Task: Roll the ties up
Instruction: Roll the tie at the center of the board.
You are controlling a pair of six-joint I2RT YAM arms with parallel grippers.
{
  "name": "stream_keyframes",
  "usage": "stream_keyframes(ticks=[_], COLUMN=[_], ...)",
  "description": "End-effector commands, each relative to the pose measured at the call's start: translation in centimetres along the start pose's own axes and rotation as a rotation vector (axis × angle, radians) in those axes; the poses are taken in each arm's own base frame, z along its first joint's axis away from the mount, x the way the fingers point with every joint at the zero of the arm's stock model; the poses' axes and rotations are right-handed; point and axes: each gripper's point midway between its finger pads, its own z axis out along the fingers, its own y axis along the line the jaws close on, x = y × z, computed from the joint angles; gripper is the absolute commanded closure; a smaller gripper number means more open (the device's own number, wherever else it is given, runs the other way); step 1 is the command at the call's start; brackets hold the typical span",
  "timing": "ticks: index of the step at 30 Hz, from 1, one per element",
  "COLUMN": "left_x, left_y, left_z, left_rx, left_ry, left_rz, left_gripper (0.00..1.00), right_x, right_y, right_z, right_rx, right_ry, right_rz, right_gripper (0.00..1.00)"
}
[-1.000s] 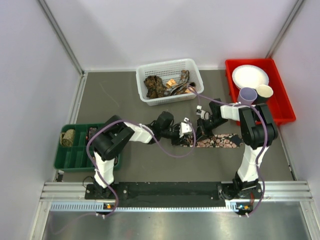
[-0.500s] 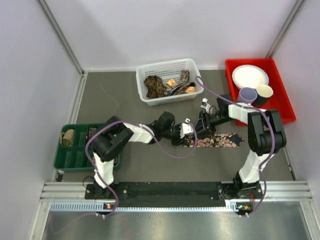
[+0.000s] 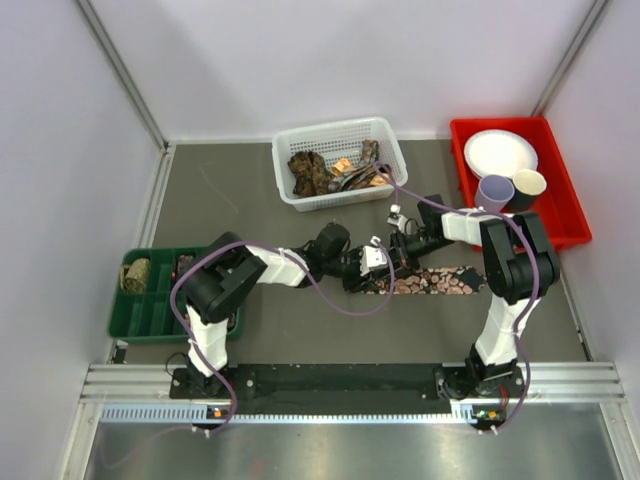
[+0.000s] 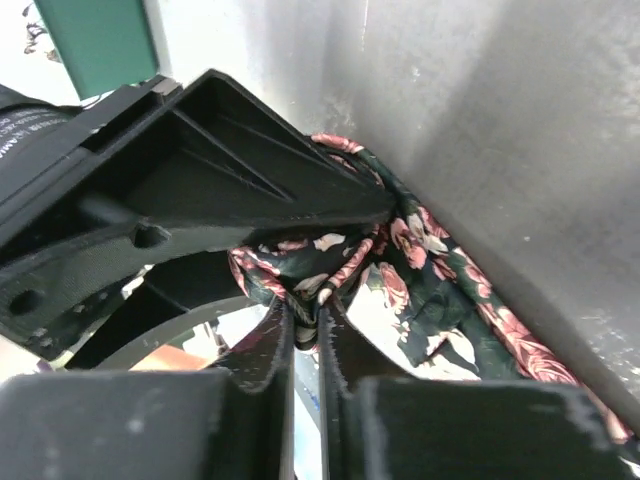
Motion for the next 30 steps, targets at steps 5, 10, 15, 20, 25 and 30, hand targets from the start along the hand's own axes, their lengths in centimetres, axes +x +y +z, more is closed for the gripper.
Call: stream_keyframes(ticks=[5, 10, 15, 20, 25, 30], left_x=[8.6, 4.1, 2.4, 1.2, 0.0, 0.1], left_y=[-5.8, -3.5, -1.9, -1.6, -1.5, -1.8], left_z=[-2.0, -1.3, -0.6, 0.0, 0.8, 1.8], left_rx=[0.142, 0.130, 0.123, 0.129, 0.105, 0.110], left_ry=[0.236, 0.055, -0.027, -0.138, -0.261, -0.271], left_rz=[-0.190, -0.183, -0.136, -0.039, 0.011, 0.026], left_gripper=[0.35, 0.17, 0.01, 0.01, 0.01, 0.01], right_x=[0.1, 0.7, 1.1, 1.2, 1.4, 1.4], right_y=[-4.6, -7.2, -8.8, -9.7, -10.0, -9.8], right_z=[0.3, 0.3, 0.1, 0.1, 0.1, 0.1], right_rx=[0.217, 0.327, 0.400, 0.433, 0.438, 0.432], right_ry=[0.005, 0.038, 0.071, 0.102, 0.122, 0.132], right_rz=[-0.014, 0.020, 0.051, 0.076, 0.085, 0.087], right_gripper=[1.00, 1.00, 1.00, 1.00, 1.00, 1.00])
